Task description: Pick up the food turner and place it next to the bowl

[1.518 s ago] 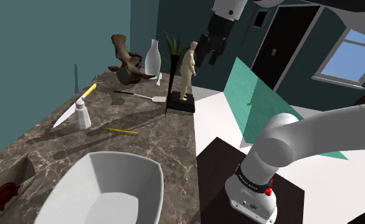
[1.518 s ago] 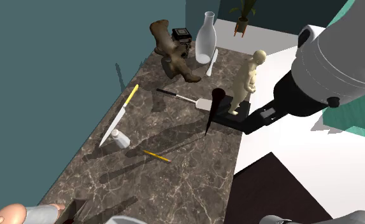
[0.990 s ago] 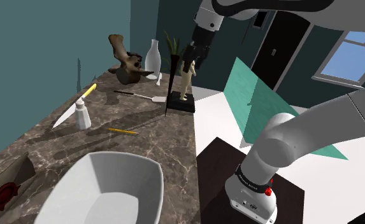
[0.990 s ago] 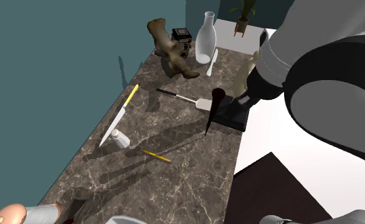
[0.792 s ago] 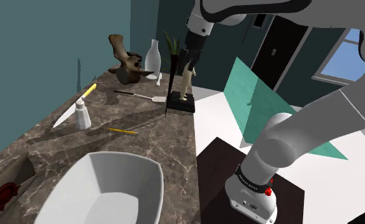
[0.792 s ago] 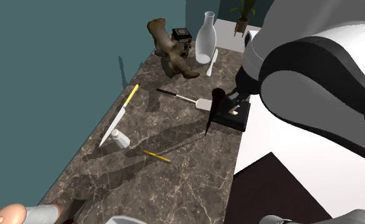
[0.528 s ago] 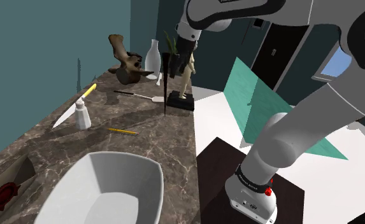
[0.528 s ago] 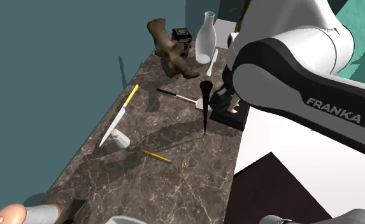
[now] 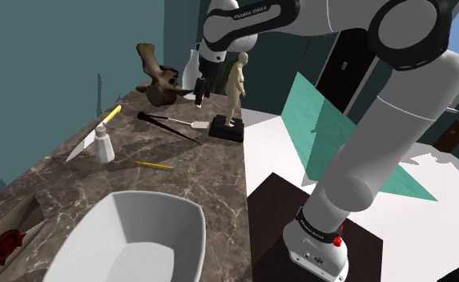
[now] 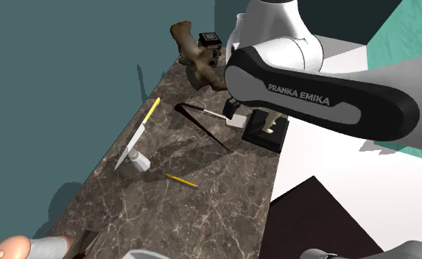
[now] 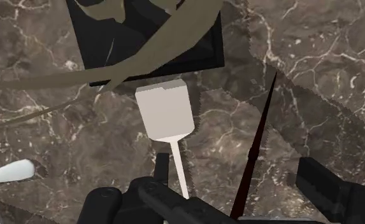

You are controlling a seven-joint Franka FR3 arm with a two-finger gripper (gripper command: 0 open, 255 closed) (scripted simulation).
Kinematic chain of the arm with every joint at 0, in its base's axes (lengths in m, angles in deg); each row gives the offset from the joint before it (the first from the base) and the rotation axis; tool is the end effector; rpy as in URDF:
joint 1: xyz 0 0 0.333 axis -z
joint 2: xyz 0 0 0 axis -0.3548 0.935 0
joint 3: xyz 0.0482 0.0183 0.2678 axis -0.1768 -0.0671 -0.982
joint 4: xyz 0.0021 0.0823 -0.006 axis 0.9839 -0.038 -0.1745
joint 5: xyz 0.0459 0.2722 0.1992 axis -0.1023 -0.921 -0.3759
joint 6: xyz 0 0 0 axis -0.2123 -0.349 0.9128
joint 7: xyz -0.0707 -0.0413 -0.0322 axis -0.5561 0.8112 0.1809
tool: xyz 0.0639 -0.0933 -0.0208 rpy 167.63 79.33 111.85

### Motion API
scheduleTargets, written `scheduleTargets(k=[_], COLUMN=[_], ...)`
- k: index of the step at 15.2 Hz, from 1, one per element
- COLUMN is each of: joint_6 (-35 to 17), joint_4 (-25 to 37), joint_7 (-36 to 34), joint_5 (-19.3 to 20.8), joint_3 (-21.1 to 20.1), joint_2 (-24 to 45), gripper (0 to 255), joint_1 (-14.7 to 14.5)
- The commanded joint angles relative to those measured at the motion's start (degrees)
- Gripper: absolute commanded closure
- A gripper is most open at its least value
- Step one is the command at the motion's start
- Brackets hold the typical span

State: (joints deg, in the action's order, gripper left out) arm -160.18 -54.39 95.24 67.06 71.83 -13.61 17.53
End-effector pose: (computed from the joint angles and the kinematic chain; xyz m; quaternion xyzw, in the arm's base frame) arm 0.5004 -0.0087 0.4367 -0.9797 -0.1958 -0.0422 0.0092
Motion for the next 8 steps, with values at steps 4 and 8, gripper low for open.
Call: scheduleTargets(k=[4,8], joint_6=[-2.43,-2.86], joint_4=[8.06,16.12], joint_7=[6.44,10.7], joint_5=[-1.16,-1.63], joint_3=[-0.31,-1.23], joint_2=[11.18,20.21], gripper=[0,0], joint_1=[-0.17,-0.12])
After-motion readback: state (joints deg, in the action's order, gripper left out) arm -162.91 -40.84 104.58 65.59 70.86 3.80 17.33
